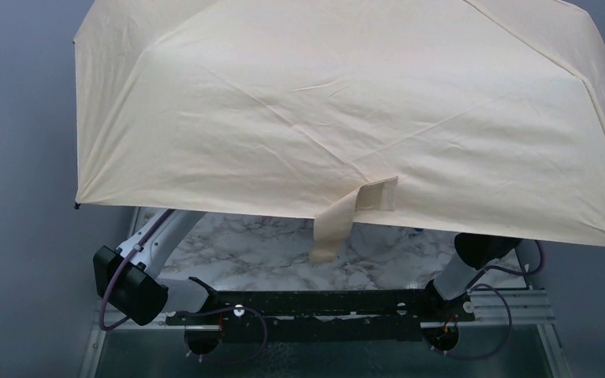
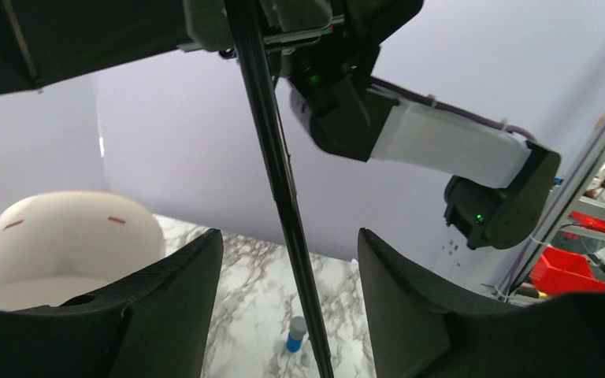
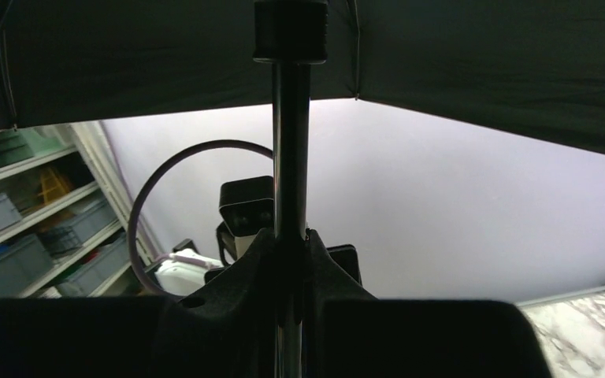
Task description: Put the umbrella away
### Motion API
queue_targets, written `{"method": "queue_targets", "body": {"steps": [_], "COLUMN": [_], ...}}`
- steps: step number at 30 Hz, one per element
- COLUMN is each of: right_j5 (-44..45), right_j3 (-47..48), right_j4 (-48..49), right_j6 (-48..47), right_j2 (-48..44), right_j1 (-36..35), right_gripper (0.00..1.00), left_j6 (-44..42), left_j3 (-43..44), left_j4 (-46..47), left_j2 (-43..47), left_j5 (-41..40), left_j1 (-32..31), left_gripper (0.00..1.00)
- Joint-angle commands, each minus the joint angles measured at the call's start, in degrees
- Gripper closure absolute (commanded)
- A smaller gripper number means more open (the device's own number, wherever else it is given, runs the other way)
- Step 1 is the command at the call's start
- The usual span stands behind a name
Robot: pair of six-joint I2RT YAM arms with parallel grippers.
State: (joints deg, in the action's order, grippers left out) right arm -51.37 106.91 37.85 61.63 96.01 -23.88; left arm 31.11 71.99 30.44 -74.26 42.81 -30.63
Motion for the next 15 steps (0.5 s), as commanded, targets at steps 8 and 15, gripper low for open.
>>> {"method": "queue_targets", "body": {"steps": [8, 15], "right_j5": [-1.64, -2.06], "right_j3": [1.33, 0.43], "right_j4": [17.79, 14.63], "right_j6": [15.45, 11.81], "right_j2": [1.26, -0.65], "right_j1": [0.41, 0.41], "right_gripper": [0.99, 0.99], "left_j6": [3.11, 3.86], "left_j3": [6.39, 8.1], "left_j4": [5.57, 6.41], "left_j2": [-5.19, -6.65], "left_j5": [3.99, 4.47], "left_j1": [-3.78, -5.31], "left_gripper": [0.45, 0.89]}}
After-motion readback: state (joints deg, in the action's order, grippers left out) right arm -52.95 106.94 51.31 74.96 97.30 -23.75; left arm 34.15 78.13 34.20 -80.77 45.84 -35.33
